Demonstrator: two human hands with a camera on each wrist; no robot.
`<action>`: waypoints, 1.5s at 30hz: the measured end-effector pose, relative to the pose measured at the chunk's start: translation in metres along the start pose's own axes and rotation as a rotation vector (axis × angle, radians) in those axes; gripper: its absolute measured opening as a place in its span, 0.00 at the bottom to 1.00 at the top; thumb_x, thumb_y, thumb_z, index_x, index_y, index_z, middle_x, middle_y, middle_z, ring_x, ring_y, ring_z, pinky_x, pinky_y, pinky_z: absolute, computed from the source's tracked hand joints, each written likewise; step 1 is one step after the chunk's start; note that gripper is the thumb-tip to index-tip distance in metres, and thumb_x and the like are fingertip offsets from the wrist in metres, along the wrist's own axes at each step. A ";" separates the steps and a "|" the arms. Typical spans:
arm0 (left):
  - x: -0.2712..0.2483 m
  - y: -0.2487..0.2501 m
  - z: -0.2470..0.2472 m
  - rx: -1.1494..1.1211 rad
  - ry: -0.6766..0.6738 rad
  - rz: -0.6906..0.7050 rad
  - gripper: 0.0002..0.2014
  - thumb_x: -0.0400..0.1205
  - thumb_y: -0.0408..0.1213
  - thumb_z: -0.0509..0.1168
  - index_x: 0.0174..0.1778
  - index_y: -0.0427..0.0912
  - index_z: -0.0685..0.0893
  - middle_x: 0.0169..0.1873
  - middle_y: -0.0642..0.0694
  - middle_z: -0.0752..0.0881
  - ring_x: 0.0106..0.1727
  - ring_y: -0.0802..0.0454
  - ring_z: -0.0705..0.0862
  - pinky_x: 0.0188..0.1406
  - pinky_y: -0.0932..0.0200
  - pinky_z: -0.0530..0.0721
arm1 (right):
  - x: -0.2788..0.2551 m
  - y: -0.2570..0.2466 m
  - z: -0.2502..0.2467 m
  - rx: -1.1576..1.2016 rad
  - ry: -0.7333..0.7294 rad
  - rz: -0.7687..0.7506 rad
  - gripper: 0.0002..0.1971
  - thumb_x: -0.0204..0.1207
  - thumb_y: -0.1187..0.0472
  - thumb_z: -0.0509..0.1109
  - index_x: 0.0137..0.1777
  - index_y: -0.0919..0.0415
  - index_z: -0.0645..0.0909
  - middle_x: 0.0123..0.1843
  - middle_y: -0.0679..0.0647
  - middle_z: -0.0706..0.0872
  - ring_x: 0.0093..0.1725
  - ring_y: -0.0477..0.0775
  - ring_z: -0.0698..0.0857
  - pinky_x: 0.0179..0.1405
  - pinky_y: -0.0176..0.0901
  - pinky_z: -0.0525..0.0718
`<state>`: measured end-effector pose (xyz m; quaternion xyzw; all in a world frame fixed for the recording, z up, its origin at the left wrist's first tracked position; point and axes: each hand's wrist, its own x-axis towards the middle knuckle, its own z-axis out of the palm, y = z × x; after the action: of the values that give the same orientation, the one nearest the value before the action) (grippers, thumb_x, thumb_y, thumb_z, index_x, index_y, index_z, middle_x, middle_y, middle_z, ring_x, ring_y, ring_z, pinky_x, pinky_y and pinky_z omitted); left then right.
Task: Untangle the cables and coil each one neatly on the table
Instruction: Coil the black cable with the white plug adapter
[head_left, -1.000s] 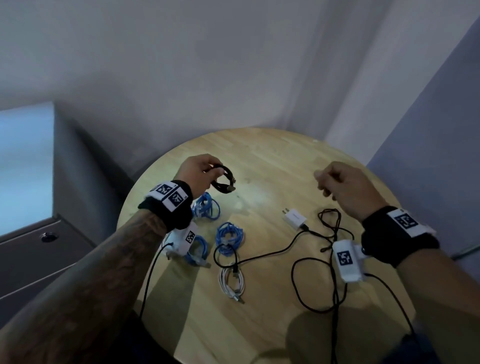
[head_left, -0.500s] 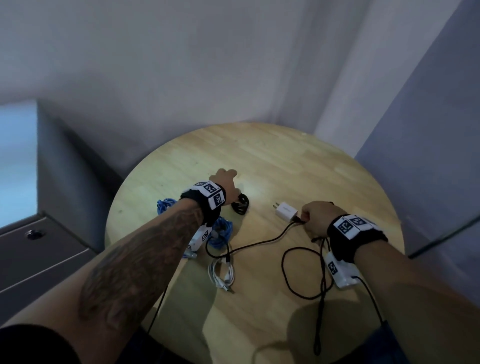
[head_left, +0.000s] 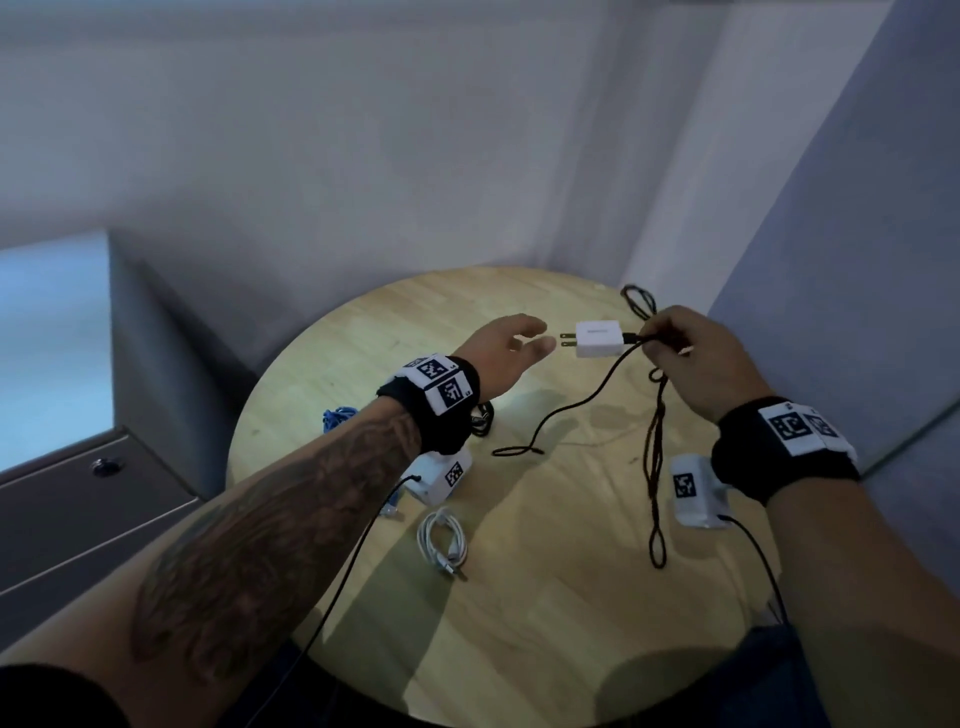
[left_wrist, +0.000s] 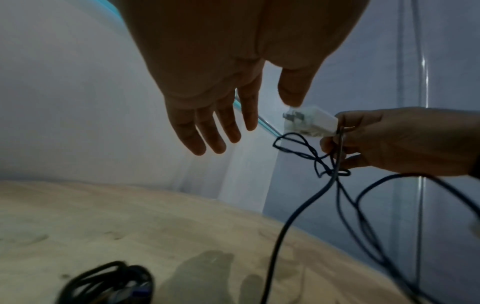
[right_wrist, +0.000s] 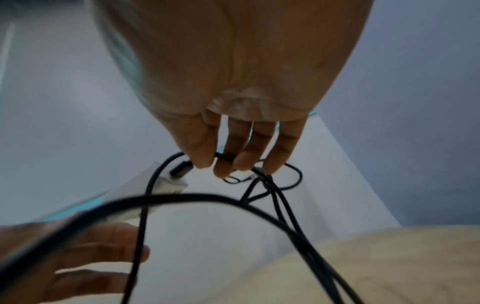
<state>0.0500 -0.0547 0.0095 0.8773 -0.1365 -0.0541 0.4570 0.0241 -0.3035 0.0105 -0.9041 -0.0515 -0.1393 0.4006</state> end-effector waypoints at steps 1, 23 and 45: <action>-0.002 0.008 -0.001 -0.064 0.015 0.013 0.22 0.85 0.53 0.61 0.73 0.48 0.77 0.68 0.52 0.80 0.65 0.56 0.79 0.61 0.60 0.74 | -0.001 -0.006 -0.003 0.038 0.025 -0.030 0.09 0.79 0.65 0.70 0.46 0.48 0.82 0.44 0.47 0.86 0.46 0.54 0.85 0.43 0.39 0.80; -0.020 0.029 0.021 -0.151 0.105 0.212 0.08 0.78 0.29 0.66 0.50 0.43 0.81 0.44 0.38 0.87 0.44 0.38 0.84 0.43 0.50 0.82 | -0.015 -0.059 0.030 0.381 -0.089 0.060 0.07 0.81 0.60 0.71 0.41 0.57 0.81 0.38 0.57 0.90 0.42 0.63 0.89 0.47 0.59 0.88; -0.044 0.005 -0.054 -0.633 0.119 0.004 0.08 0.85 0.31 0.63 0.49 0.33 0.87 0.38 0.38 0.91 0.41 0.47 0.89 0.45 0.58 0.83 | 0.000 0.002 -0.028 -0.203 0.239 0.180 0.10 0.79 0.54 0.67 0.58 0.54 0.84 0.62 0.58 0.83 0.60 0.64 0.82 0.61 0.53 0.80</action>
<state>0.0185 -0.0023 0.0438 0.6929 -0.0874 -0.0414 0.7145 0.0187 -0.3253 0.0268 -0.9178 0.0922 -0.2139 0.3215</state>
